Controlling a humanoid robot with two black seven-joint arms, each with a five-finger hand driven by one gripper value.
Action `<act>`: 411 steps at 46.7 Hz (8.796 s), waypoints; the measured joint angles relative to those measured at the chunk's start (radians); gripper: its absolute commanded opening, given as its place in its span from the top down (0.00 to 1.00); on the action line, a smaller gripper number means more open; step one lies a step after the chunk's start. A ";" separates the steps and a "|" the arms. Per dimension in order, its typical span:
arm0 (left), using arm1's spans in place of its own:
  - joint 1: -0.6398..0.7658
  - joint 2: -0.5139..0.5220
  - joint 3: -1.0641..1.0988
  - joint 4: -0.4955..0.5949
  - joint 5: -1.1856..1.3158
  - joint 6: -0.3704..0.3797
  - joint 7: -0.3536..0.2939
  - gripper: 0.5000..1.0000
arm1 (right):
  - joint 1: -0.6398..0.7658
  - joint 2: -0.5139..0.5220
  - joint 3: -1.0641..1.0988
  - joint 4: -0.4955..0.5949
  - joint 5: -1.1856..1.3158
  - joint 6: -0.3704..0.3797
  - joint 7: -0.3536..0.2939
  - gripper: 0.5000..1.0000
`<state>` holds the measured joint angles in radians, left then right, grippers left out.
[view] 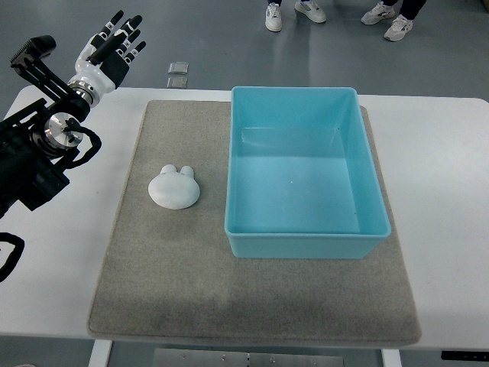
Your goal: Place white toy into blue box with left hand
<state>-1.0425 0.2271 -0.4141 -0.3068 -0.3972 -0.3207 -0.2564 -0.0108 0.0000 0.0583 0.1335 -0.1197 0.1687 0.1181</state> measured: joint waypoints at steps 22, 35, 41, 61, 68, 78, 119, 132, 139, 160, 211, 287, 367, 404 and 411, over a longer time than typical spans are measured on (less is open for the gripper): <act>0.003 0.006 -0.008 0.001 -0.001 -0.001 -0.018 0.02 | 0.000 0.000 0.000 0.000 0.000 0.000 0.000 0.13; 0.013 0.005 -0.008 0.000 0.001 -0.002 -0.018 0.02 | 0.000 0.000 0.000 0.000 0.000 0.000 0.000 0.13; 0.013 0.008 0.005 -0.002 0.005 -0.002 -0.018 0.04 | 0.000 0.000 0.000 0.000 0.000 0.000 0.000 0.13; 0.003 0.054 0.007 -0.069 0.296 0.012 -0.018 0.04 | 0.000 0.000 0.000 0.000 0.000 0.000 0.000 0.13; -0.001 0.091 0.012 -0.125 0.419 0.014 -0.017 0.04 | 0.000 0.000 0.000 0.000 0.000 0.000 0.000 0.13; -0.022 0.125 0.049 -0.182 0.637 0.010 -0.018 0.04 | 0.000 0.000 0.000 0.000 0.000 0.000 0.000 0.13; -0.156 0.530 0.405 -0.878 1.221 -0.054 -0.029 0.04 | 0.000 0.000 0.000 0.000 0.000 0.000 0.000 0.13; -0.154 0.518 0.405 -0.878 1.415 -0.075 -0.062 0.04 | 0.000 0.000 0.000 0.000 0.000 0.000 0.000 0.13; -0.155 0.514 0.405 -0.879 1.502 -0.074 -0.064 0.05 | 0.000 0.000 0.000 0.000 0.000 0.000 0.000 0.13; -0.155 0.500 0.407 -0.889 1.652 -0.071 -0.064 0.05 | 0.000 0.000 0.000 0.000 0.000 0.000 0.000 0.13; -0.156 0.506 0.411 -0.874 1.801 0.002 -0.064 1.00 | 0.000 0.000 0.000 0.000 0.000 0.000 0.000 0.13; -0.284 0.363 0.313 -0.815 1.732 0.229 -0.075 0.98 | 0.000 0.000 0.000 0.000 0.000 0.000 0.000 0.13; -0.205 0.173 0.239 -0.633 1.656 0.250 -0.075 0.07 | 0.000 0.000 0.000 0.000 0.000 0.000 0.000 0.13; -0.219 0.170 0.201 -0.339 0.744 0.421 -0.067 0.05 | 0.000 0.000 0.000 0.000 0.000 0.000 0.000 0.13; -0.219 0.170 0.171 -0.335 0.523 0.477 -0.061 0.05 | 0.000 0.000 0.000 0.000 0.000 0.000 0.000 0.13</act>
<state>-1.2612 0.3966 -0.2436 -0.6421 0.1262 0.1560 -0.3171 -0.0108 0.0000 0.0583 0.1334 -0.1196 0.1687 0.1181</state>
